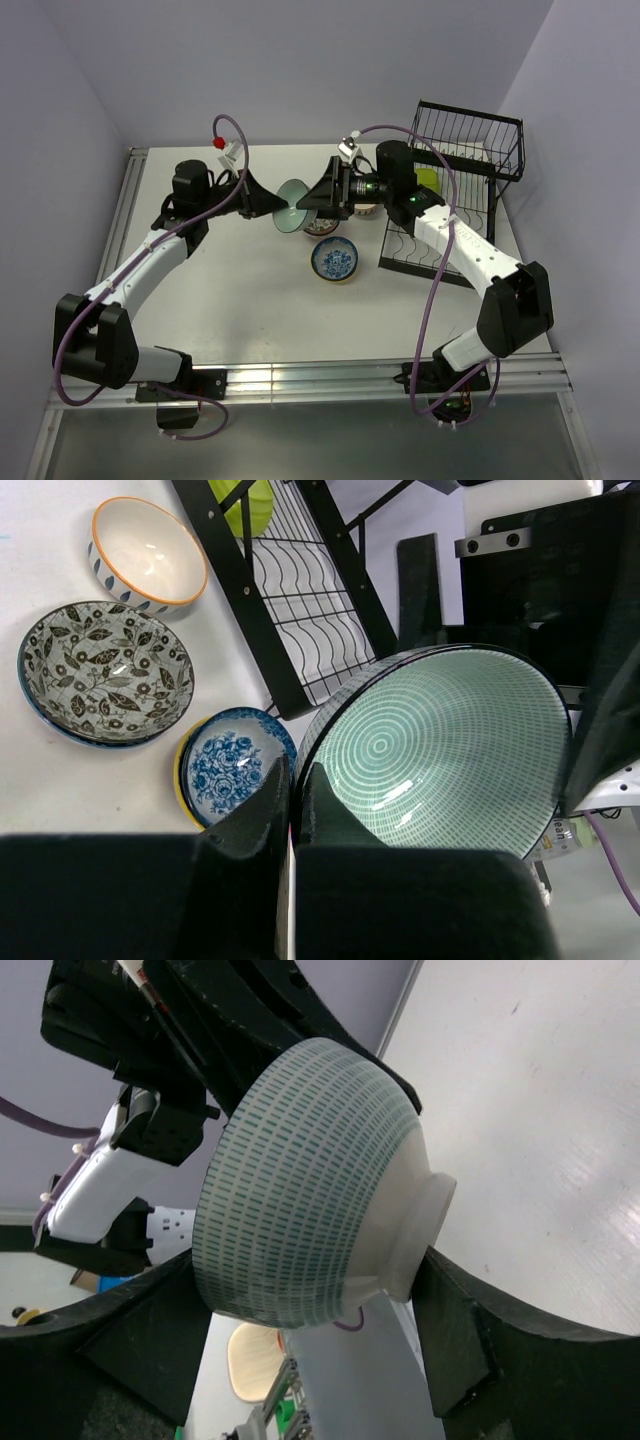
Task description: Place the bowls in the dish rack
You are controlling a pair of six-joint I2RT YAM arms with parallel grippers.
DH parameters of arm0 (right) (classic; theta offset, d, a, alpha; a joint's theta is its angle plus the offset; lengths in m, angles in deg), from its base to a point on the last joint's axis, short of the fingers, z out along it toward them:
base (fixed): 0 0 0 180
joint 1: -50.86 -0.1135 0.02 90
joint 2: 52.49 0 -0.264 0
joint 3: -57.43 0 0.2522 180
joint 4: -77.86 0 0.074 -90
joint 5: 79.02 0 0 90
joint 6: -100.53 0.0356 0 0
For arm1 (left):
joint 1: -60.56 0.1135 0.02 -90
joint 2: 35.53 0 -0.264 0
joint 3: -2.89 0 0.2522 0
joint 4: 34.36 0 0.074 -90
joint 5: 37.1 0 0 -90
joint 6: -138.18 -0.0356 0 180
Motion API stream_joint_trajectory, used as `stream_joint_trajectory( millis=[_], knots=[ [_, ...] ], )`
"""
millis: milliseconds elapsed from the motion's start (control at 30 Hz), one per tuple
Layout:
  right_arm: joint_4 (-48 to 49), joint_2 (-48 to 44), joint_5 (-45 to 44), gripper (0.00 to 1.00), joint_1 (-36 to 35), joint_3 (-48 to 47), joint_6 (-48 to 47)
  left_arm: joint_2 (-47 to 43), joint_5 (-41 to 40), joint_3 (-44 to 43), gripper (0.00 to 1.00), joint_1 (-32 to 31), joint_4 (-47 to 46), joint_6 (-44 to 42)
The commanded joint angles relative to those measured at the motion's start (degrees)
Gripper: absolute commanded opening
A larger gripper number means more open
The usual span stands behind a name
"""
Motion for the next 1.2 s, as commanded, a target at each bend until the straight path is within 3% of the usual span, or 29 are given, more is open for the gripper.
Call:
stream_joint_trajectory(
  millis=[0,67,100,167,200,233,500,733,933,1167],
  knots=[
    [2.2,-0.1,2.5,0.76,-0.9,-1.1,-0.2,-1.5,0.9,-1.4,0.00,-0.9,-3.3,0.2],
    [2.9,-0.5,2.7,0.63,-0.9,-0.6,-0.2,-1.6,0.9,-1.3,0.00,-0.8,-3.0,-0.3],
    [3.8,-0.5,2.9,0.46,-0.9,-0.5,0.0,-1.5,0.9,-1.3,0.00,-0.9,-2.8,-0.5],
    [4.0,-0.9,3.6,0.29,-0.8,-0.2,-0.1,-1.4,1.1,-1.3,0.04,-0.8,-1.8,-1.5],
    [3.9,-0.9,3.7,0.10,-0.8,-0.3,-0.6,-1.2,1.2,-1.5,0.07,-0.8,-1.3,-1.9],
    [3.5,-0.9,3.7,0.01,-0.6,-0.5,-1.1,-1.1,1.2,-1.8,0.10,-0.8,-0.9,-2.4],
    [1.4,-2.0,3.7,0.00,0.4,-0.6,-4.2,-0.4,0.7,-3.1,0.40,-0.8,3.5,-4.9],
    [-3.5,-3.8,2.7,0.00,3.4,0.3,-8.6,0.0,0.0,-3.4,0.55,-0.8,6.5,-7.0],
    [-13.8,-7.4,1.7,0.00,9.0,1.3,-19.8,-0.4,-1.4,-4.1,0.63,-0.8,8.6,-9.7],
    [-29.1,-14.0,-3.9,0.00,17.8,3.3,-43.0,0.1,-2.8,-5.7,0.66,-0.8,11.9,-11.4]
  ],
)
